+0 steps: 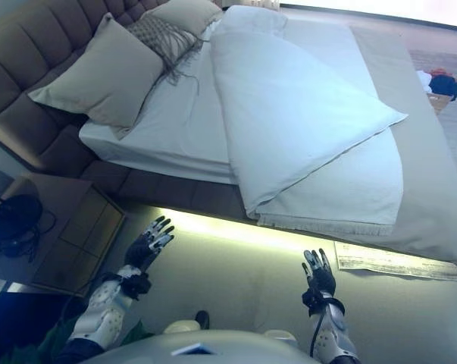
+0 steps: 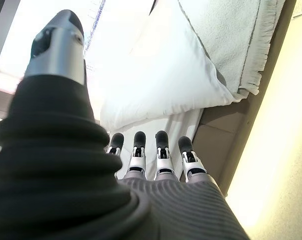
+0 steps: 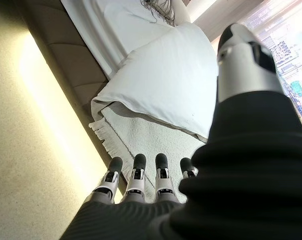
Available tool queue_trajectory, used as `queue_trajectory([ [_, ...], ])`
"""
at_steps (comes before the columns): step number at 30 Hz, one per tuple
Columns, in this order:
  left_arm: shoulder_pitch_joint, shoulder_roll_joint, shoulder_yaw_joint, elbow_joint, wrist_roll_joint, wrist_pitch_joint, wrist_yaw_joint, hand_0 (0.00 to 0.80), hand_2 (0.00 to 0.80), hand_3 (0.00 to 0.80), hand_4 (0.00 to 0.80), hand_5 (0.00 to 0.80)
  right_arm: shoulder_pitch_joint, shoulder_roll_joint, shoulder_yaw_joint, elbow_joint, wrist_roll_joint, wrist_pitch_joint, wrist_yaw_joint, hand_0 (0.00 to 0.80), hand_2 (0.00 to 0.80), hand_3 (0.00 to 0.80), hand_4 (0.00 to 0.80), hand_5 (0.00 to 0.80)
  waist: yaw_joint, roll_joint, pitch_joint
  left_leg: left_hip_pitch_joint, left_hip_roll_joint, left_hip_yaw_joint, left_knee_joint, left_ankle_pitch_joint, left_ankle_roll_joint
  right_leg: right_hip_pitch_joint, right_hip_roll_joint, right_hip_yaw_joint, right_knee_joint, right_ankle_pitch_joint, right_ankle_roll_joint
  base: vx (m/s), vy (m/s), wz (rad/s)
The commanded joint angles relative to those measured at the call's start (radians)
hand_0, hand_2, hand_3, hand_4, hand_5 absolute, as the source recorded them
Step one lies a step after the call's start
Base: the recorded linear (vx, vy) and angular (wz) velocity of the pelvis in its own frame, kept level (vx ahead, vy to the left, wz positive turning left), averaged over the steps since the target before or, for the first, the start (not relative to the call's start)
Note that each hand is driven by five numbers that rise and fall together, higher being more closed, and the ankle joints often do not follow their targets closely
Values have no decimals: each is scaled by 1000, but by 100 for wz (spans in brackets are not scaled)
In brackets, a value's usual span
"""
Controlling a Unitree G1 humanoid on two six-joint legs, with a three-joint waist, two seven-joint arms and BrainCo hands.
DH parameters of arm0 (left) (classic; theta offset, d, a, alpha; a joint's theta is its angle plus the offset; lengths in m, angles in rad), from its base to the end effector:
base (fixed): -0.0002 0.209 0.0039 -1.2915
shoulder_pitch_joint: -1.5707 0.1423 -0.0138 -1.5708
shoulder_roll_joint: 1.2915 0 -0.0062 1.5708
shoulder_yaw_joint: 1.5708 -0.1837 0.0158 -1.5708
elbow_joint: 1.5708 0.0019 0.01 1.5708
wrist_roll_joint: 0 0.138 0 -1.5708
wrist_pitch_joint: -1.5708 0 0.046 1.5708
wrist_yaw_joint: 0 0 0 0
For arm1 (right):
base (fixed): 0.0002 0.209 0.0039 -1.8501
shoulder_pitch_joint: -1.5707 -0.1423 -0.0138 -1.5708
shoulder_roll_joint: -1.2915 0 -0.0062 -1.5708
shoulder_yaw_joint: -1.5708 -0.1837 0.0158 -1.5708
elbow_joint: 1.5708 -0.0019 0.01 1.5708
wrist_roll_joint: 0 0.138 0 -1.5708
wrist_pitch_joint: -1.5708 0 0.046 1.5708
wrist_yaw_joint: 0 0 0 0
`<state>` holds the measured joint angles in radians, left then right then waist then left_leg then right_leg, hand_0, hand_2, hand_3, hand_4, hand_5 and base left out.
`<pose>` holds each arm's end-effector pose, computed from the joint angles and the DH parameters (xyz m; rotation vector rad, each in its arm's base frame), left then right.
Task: Make the bed neatly
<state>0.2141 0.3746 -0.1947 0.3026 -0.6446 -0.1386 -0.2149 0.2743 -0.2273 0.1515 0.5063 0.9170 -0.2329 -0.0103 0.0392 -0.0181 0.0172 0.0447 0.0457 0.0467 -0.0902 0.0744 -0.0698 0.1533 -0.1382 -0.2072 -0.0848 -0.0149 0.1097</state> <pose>0.1319 0.2157 -0.0329 -0.2884 0.3898 -0.1326 0.0928 -0.2030 -0.0704 0.5882 0.5244 -0.3864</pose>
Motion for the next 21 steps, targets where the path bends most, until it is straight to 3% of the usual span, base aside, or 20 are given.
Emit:
queue_trajectory([
  [1,-81,29,-4,5,10,-38,10,0,0,0,0,0,-49,-21,-21,-37,12,-48,4,0,0,0,0,0,1,6,-6,16,-11,46,31,-67,57,-99,-8,-17,36,68,21,0,0,0],
  [8,-73,24,24,20,36,-62,85,0,0,0,0,0,-55,-19,-5,-53,3,-34,0,0,0,0,0,0,1,4,-4,14,-8,51,31,-68,56,-101,-2,-9,38,63,17,2,-2,0],
  [21,-64,14,28,-2,20,-86,57,0,0,0,0,0,-39,-20,-10,-43,4,-32,21,0,0,0,0,0,-2,-5,1,18,-10,54,26,-67,55,-99,-3,-3,37,65,18,3,3,0],
])
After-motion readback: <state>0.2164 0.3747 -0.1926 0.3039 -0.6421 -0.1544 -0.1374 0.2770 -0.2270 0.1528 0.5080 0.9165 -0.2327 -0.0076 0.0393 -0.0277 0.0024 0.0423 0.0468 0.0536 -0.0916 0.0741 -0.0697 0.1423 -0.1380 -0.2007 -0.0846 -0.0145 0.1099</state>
